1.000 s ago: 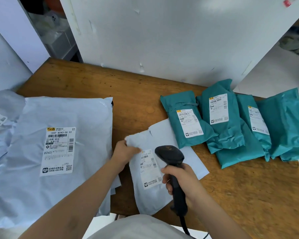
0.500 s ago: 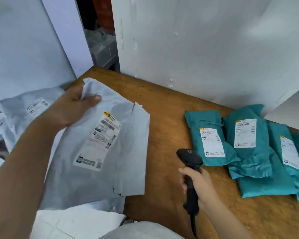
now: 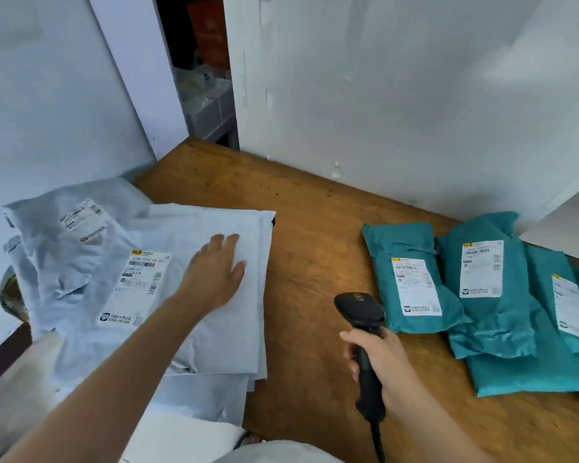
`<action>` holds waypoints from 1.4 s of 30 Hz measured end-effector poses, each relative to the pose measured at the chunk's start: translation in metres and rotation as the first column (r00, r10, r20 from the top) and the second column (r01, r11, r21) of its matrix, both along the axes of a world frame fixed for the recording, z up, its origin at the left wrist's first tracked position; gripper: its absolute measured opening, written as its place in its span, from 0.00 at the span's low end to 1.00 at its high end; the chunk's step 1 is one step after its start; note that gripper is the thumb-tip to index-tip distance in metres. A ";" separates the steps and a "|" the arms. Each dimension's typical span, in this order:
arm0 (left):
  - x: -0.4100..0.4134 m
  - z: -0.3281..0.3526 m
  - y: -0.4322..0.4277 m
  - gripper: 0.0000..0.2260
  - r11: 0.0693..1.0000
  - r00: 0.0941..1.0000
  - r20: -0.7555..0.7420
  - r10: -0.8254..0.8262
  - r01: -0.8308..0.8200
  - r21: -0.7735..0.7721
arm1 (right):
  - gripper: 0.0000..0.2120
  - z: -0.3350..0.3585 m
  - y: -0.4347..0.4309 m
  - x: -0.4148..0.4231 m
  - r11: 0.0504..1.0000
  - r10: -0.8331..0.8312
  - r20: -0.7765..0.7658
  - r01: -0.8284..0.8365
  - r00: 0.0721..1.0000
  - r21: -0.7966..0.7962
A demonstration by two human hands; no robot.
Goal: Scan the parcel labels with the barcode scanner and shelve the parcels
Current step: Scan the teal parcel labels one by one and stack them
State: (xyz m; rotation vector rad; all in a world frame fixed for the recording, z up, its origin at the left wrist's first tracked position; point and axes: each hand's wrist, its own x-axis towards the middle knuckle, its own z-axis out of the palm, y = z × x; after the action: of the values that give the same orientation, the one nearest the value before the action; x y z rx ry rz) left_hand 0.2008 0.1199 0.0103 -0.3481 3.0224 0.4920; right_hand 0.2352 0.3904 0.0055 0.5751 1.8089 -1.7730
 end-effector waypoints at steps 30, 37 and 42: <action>-0.012 -0.103 0.214 0.10 0.692 0.799 0.585 -0.137 -0.345 0.634 | 0.07 0.018 0.138 0.046 0.986 -0.163 0.003 0.163 0.987 -0.033; 0.039 -0.103 0.187 0.18 0.755 0.768 0.628 -0.124 -0.337 0.562 | 0.07 0.002 0.105 0.048 0.991 0.032 0.147 -0.013 0.989 -0.131; 0.042 -0.104 0.189 0.16 0.734 0.807 0.586 -0.068 -0.358 0.578 | 0.06 -0.003 0.098 0.051 0.986 -0.068 0.124 0.085 0.990 -0.141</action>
State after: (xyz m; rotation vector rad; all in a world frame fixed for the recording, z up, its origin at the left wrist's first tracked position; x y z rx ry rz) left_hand 0.2430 0.3092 -0.0938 -0.5632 2.0474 1.1877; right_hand 0.2862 0.4887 0.0026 0.6841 1.5816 -1.8621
